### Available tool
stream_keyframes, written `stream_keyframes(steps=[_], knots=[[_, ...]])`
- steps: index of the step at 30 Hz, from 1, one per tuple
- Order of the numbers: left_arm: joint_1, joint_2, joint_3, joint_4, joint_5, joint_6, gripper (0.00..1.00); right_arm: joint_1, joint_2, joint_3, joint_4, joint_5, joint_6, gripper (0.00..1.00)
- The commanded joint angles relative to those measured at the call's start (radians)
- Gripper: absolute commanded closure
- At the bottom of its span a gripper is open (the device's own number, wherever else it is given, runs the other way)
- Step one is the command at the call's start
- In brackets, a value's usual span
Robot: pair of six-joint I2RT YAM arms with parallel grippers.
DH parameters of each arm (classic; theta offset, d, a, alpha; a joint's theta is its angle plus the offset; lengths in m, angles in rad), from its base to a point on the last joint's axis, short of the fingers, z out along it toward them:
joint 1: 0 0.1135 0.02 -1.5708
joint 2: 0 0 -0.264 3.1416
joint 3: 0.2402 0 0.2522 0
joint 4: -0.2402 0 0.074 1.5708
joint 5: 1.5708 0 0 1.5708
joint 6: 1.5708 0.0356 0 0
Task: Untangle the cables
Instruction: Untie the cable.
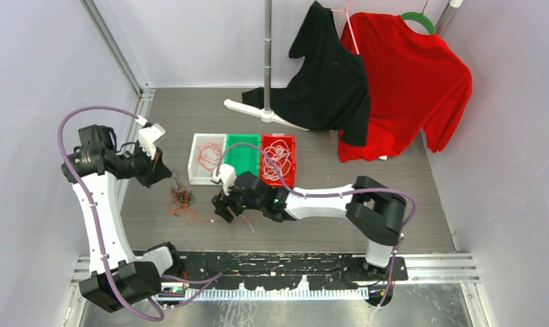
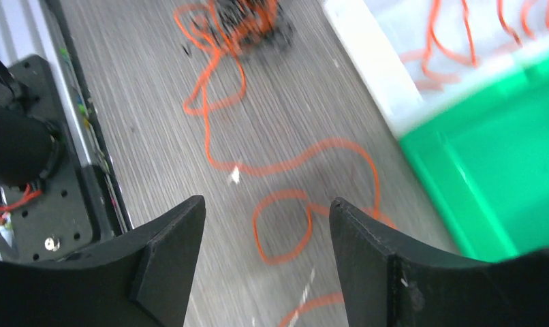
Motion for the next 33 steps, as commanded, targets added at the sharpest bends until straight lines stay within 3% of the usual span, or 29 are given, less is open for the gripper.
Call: stream_keyframes(steps=[1,7,14,18,26,33], knots=[[-0.002,0.005,0.13,-0.134,0.158,-0.006,1.0,-0.003,0.137,0.165,0.085,-0.182,-0.128,0.27],[-0.001,-0.018,0.18,-0.162,0.141,-0.009,1.0,-0.005,0.319,0.241,0.143,-0.295,-0.08,0.28],[-0.002,-0.025,0.23,-0.136,0.119,-0.056,1.0,-0.008,0.306,0.233,0.111,-0.259,-0.072,0.37],[-0.001,-0.021,0.273,-0.128,0.121,-0.082,1.0,-0.008,0.28,0.195,0.124,-0.238,-0.066,0.51],[-0.002,-0.023,0.3,-0.081,0.092,-0.121,1.0,-0.014,0.159,0.039,0.204,-0.151,-0.048,0.98],[-0.001,-0.056,0.238,0.031,0.035,-0.189,1.0,-0.038,-0.056,-0.192,0.319,-0.102,0.039,0.99]])
